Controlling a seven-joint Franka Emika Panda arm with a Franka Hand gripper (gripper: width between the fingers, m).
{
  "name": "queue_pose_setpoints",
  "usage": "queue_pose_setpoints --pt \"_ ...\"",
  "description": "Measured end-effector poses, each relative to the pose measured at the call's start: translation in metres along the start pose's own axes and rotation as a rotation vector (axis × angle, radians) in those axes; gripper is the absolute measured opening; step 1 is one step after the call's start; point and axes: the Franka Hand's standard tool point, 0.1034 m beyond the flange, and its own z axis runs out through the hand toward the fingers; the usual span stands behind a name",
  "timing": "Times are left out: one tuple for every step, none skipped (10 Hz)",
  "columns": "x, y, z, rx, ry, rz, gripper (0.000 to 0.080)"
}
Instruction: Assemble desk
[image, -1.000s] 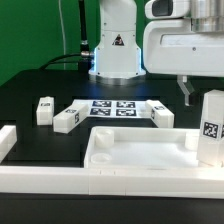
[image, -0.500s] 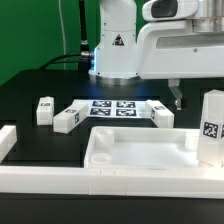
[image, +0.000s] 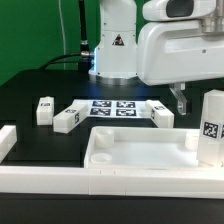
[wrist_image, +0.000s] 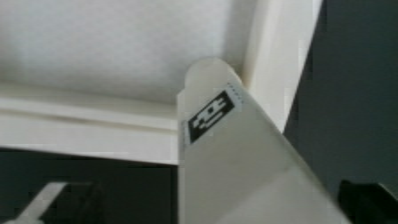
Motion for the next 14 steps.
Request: queue_pose_setpoints --pt "0.0013 0.0006 -0.0003 -0.012 0.006 -0.109 0.0649" --pt "0.002 0.0017 -0.0006 -0.025 0.007 -0.243 0.0649" --pt "0.0037 0.0017 -0.0012 -0.03 0.014 -0.284 0.0649" --pt "0.0049 0.0026 -0.0013 -0.042 0.021 -0.378 0.0649" --pt "0.004 0.0029 -0.0002 -0.043 0.021 -0.434 0.0649" --pt "0.0035 0.003 0.0002 -0.043 0.019 -0.445 0.0649" --pt "0.0036 0.003 0.0002 -0.043 0.02 -0.441 0.0533" --pt "0.0035 0.003 0.0002 -0.043 0.02 -0.441 0.0396" --pt "0.0034 0.0027 0.0003 -0.041 0.019 -0.439 0.0396" --pt "0.0033 0.0029 0.0004 -0.041 0.02 -0.415 0.029" --pt "0.0033 0.0031 0.0004 -0.041 0.02 -0.414 0.029" --pt "0.0033 0.0028 0.0005 -0.038 0.022 -0.331 0.029" --pt "0.0033 0.0029 0.0005 -0.037 0.023 -0.266 0.029" --pt "0.0032 0.0039 0.0004 -0.036 0.024 -0.2 0.029"
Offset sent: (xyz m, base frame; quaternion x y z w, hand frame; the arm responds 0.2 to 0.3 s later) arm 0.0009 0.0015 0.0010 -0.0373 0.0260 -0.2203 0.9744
